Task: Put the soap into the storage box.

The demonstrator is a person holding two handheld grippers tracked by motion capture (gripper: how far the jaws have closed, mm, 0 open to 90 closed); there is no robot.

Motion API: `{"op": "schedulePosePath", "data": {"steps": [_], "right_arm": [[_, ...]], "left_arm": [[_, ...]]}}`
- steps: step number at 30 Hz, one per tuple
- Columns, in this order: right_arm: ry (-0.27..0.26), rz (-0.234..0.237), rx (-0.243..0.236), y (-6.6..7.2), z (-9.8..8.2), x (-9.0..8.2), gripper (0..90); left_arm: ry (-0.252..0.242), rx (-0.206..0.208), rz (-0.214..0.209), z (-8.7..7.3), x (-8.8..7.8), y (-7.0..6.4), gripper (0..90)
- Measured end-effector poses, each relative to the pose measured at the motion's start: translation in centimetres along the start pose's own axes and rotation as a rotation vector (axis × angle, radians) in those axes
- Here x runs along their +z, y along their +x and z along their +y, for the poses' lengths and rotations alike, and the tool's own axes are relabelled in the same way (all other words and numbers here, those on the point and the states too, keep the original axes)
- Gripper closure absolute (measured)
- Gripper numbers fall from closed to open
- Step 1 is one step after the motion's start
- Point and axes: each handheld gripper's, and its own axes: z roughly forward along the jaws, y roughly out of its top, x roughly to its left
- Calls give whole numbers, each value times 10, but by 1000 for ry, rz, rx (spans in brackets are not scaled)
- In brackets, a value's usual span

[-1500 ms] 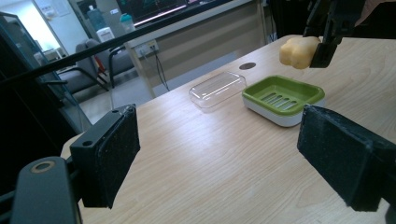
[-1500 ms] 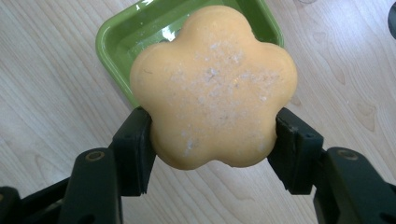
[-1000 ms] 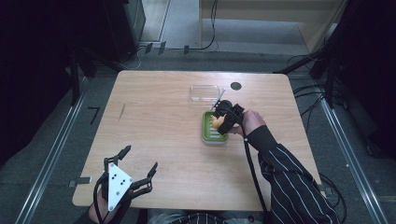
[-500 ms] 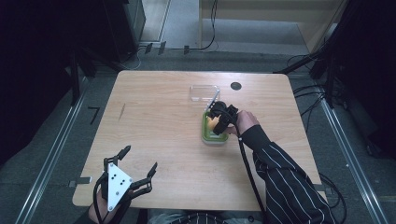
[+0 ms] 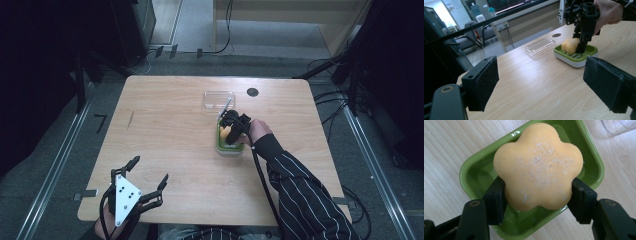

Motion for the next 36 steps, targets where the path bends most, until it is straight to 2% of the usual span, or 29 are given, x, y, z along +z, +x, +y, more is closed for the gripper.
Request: {"op": "schedulePosePath", "data": {"steps": [20,22,29,36], "right_arm": [[36,9,-10,2,0,13,397],[34,9,-12,2,0,13,373],[13,-4,-12,2,0,1,360],[11,4,-3,2,-4,-11,288]], "left_arm": [[-2,3,-1,0,0,0,135],[-3,2,-1,0,0,0,135],[-5,3,-2,0,0,0,135],[-5,5,-2,0,0,0,135]]}}
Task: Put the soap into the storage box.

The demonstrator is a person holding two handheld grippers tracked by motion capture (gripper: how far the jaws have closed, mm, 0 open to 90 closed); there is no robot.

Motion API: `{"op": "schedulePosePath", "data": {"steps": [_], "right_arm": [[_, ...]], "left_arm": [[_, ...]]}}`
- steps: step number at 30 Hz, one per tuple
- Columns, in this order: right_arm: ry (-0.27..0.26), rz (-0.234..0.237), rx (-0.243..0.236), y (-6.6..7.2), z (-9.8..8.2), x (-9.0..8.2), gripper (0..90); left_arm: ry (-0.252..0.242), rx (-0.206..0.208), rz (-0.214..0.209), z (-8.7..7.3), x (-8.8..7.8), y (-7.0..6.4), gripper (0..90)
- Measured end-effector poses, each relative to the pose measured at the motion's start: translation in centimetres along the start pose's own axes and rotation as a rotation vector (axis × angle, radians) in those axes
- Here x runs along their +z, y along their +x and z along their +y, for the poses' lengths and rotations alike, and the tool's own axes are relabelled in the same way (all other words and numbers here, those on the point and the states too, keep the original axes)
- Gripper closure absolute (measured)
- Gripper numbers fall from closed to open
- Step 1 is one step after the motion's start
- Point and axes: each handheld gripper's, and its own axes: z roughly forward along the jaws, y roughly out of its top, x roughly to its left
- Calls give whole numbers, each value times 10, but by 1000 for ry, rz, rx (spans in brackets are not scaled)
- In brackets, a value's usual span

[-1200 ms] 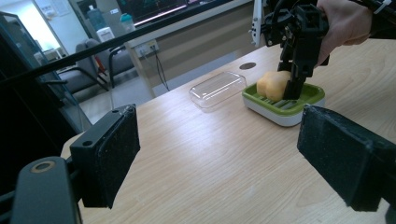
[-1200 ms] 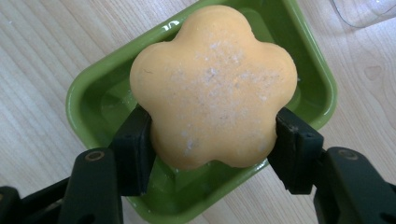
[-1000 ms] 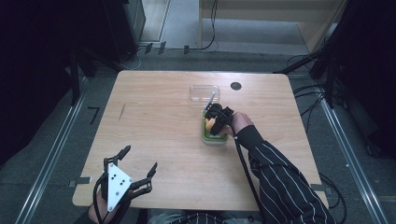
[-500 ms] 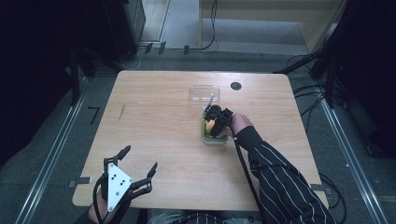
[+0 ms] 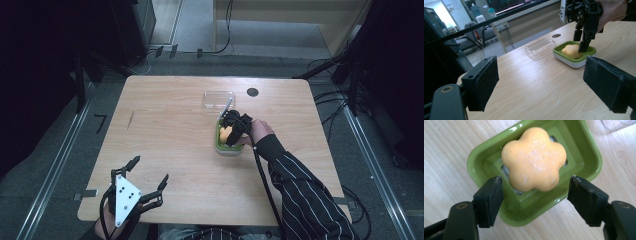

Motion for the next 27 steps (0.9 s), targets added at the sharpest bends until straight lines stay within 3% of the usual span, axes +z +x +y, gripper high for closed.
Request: {"op": "schedulePosePath", "data": {"steps": [11,17,27], "right_arm": [[-4,-11,41,2,-16,-23,143],[-19,-11,60,5,-31,-37,103],[0,-16,79,12,-54,-50,46]], "left_arm": [[-3,-3,0,0,0,0,135],[-3,-2,-1,0,1,0,135],[-3,-2,-3,0,1,0,135]]}}
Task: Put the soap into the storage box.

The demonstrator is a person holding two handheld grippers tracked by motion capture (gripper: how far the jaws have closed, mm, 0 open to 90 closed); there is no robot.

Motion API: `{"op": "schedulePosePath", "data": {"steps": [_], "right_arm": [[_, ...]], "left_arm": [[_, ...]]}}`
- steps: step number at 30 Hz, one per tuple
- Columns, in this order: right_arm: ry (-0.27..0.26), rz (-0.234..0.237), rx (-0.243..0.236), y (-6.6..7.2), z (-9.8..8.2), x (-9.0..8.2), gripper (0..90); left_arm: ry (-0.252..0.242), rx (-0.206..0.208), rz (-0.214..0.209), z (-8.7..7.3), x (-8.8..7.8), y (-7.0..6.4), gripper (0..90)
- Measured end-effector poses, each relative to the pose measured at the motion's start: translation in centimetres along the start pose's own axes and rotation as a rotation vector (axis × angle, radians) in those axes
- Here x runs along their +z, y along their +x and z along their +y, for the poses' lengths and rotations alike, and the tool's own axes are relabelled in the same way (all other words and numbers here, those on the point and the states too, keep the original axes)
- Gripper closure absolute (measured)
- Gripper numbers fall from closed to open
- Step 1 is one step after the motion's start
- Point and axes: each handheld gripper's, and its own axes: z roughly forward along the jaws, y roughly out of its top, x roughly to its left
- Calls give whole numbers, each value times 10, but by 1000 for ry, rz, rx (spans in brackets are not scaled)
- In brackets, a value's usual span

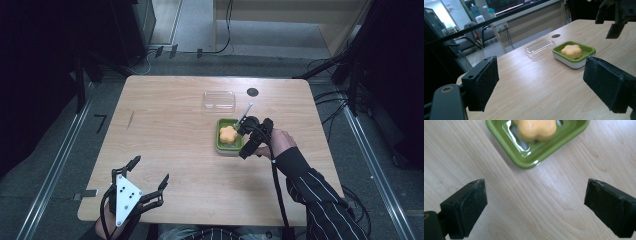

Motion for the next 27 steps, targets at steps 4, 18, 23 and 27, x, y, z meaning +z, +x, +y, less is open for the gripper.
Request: {"op": "schedulePosePath", "data": {"steps": [4,18,23,27], "right_arm": [[7,-3,-1,2,-10,-5,37],[56,-24,44,8,-56,-10,37],[69,-27,61,9,-76,-7,37],[89,-18,69,11,-90,-1,37]], "left_arm": [[-1,-1,1,0,0,0,135],[3,1,-3,0,0,0,135],[4,2,-2,0,1,-1,135],[2,-1,-3,0,1,-1,135]]}}
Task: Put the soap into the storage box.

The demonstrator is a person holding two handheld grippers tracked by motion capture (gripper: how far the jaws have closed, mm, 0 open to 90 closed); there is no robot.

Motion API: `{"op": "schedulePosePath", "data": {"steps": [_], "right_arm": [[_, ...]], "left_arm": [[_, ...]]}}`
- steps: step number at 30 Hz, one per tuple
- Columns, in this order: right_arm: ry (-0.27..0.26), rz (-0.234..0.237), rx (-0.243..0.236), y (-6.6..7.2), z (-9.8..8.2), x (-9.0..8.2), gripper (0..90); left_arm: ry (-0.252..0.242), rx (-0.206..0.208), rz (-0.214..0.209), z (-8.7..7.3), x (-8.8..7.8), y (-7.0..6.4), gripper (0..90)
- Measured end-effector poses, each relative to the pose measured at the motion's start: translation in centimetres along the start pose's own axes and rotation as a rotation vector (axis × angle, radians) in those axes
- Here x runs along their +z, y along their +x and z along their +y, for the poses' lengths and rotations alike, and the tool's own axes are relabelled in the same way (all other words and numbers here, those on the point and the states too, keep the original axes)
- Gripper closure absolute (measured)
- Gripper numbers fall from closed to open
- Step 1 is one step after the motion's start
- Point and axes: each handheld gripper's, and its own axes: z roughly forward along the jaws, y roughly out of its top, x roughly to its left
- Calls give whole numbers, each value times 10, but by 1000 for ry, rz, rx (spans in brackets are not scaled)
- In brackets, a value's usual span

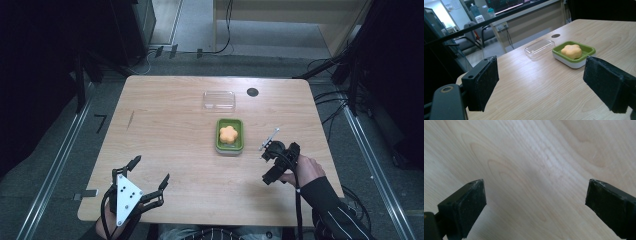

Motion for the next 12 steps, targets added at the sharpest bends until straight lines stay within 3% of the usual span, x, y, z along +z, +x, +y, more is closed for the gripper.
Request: {"op": "schedulePosePath", "data": {"steps": [5,12], "right_arm": [[33,5,13,1,-15,10,37],[72,45,31,1,-36,27,37]], "left_arm": [[2,3,-1,0,0,0,135],[2,1,0,1,1,0,135]]}}
